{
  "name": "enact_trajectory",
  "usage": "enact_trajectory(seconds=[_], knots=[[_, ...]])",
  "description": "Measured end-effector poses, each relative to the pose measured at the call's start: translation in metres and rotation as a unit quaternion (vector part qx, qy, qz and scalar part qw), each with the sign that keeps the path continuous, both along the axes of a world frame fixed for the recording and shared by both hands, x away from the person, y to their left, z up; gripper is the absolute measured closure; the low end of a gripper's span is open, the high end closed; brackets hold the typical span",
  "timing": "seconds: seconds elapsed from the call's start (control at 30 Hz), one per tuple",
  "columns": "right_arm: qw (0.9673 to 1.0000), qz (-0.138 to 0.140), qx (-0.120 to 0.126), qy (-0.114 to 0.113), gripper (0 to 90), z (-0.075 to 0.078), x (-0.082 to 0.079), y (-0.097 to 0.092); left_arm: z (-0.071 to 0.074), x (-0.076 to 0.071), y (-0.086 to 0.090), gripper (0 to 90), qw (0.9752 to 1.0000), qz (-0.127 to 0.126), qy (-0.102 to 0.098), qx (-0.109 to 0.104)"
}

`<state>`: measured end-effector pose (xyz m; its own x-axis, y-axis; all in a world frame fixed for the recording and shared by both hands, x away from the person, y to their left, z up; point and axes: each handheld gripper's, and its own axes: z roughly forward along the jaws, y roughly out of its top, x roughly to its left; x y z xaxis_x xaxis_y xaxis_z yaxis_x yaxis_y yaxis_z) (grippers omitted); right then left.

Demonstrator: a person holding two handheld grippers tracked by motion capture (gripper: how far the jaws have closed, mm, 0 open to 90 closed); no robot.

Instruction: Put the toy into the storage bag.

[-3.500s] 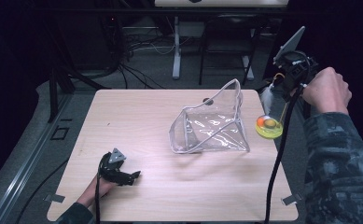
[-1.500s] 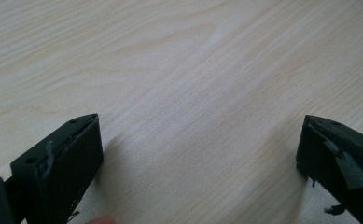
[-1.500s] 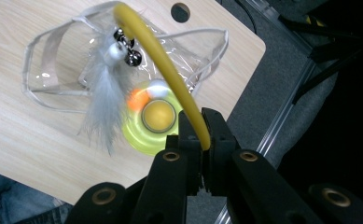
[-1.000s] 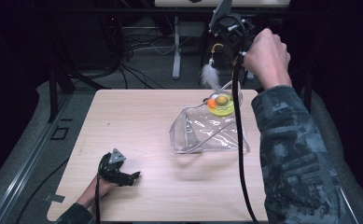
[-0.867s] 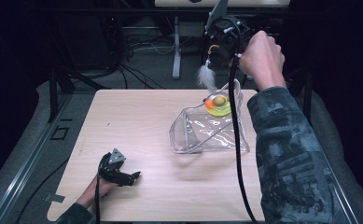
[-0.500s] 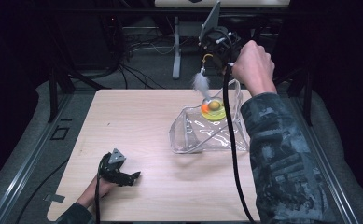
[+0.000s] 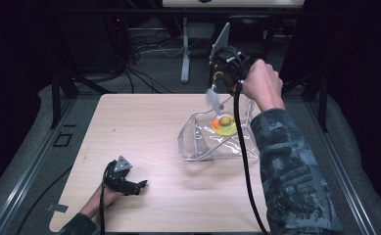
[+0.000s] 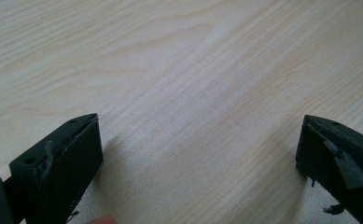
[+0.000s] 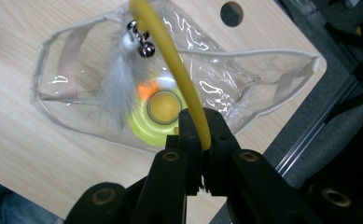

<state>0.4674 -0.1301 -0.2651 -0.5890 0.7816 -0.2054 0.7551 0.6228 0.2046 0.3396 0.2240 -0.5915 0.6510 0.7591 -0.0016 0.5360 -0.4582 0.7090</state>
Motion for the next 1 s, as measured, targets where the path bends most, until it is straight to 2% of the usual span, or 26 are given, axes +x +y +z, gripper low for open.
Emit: enact_trajectory(seconds=[0.03,0.13,0.2,0.6,1.0], knots=[[1.0000,0.000,-0.006,0.006,87.4,-0.008,0.001,-0.002,0.000,0.000,0.000,0.4,1.0000,0.000,0.000,0.000],[1.0000,-0.002,-0.004,0.007,87.4,-0.016,0.001,-0.006,0.000,0.000,0.000,0.4,1.0000,-0.001,0.000,0.001],[0.9999,-0.005,-0.005,0.009,87.4,-0.018,0.001,-0.007,0.000,0.000,0.000,0.4,1.0000,-0.002,0.000,0.002],[0.9996,-0.014,0.013,0.021,87.4,-0.052,-0.002,-0.021,0.000,0.000,0.000,0.4,1.0000,-0.007,0.000,0.001],[0.9994,-0.020,0.011,0.027,87.4,-0.082,-0.008,-0.032,0.000,0.000,0.000,0.4,1.0000,-0.009,0.000,0.001]])
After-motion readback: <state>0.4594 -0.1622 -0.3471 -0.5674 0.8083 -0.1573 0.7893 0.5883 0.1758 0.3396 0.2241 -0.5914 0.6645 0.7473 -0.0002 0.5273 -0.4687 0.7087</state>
